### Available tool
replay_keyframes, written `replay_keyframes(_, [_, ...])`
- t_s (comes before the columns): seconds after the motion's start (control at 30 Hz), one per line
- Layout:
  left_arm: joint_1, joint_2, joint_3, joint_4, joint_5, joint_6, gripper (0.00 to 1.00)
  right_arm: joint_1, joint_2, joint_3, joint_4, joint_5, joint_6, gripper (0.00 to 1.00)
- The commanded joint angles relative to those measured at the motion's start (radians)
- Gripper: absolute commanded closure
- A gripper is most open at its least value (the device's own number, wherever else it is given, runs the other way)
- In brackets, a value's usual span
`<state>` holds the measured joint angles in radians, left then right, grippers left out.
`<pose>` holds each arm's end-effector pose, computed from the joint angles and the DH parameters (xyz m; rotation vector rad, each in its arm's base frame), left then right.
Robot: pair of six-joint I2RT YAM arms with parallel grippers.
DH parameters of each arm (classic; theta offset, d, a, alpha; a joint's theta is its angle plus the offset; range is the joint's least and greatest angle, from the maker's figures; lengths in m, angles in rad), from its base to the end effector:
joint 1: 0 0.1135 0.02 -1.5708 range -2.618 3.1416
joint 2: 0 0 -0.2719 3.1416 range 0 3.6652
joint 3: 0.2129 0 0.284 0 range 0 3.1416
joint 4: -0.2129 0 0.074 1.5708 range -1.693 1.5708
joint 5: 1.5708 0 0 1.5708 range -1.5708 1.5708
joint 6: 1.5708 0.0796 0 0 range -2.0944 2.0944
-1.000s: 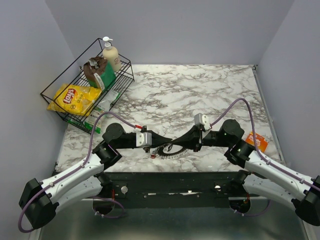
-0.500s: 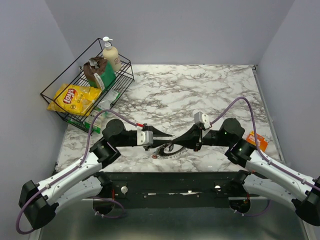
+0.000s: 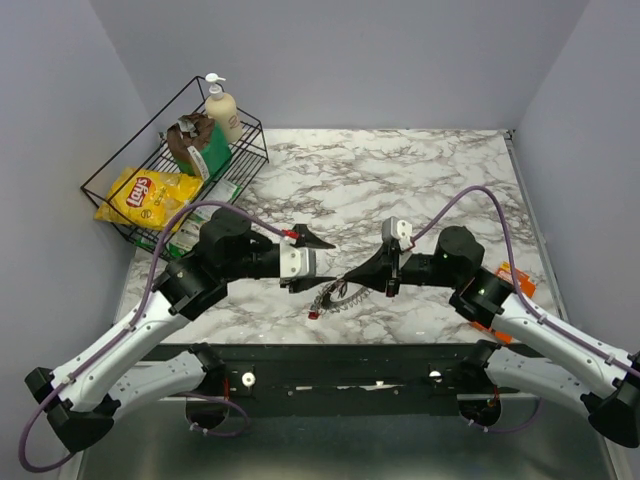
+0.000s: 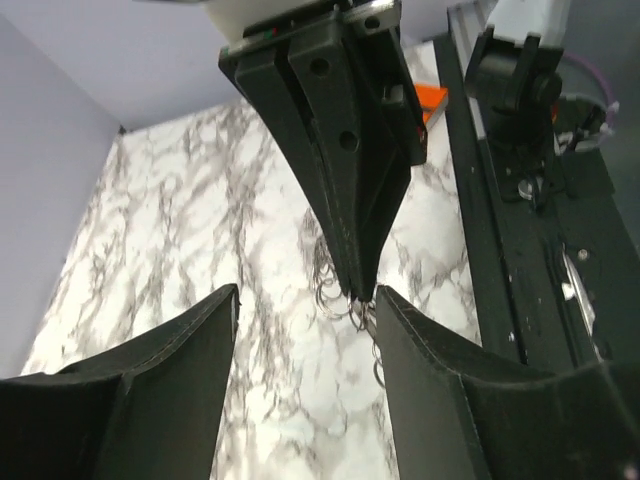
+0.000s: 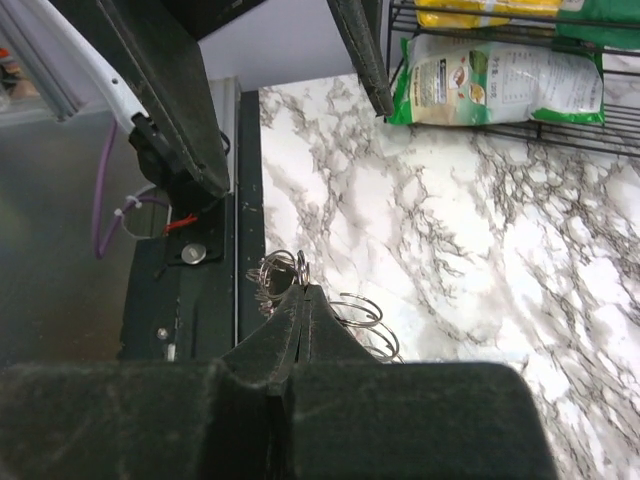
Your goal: Put the keys on the keyring
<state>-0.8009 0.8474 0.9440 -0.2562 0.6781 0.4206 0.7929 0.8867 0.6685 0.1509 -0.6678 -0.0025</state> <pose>0.1345 -0.2105 0.3822 1.3912 1.0980 -0.8611 0.1532 0.2258 0.3135 -1.1438 1.3273 1.1334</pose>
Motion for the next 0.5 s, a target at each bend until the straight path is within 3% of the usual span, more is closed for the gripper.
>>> replay_keyframes(0.0, [-0.003, 0.097, 0.163, -0.325, -0.06, 0.055, 0.34, 0.008, 0.011, 0.074, -0.068, 0.036, -0.063, 0.99])
replay_keyframes(0.3, [-0.003, 0.321, 0.426, -0.607, 0.017, 0.041, 0.36, 0.008, 0.058, 0.163, -0.231, 0.057, -0.139, 0.99])
replay_keyframes(0.47, [-0.004, 0.415, 0.516, -0.719, 0.051, 0.047, 0.43, 0.008, 0.07, 0.167, -0.251, 0.054, -0.146, 0.99])
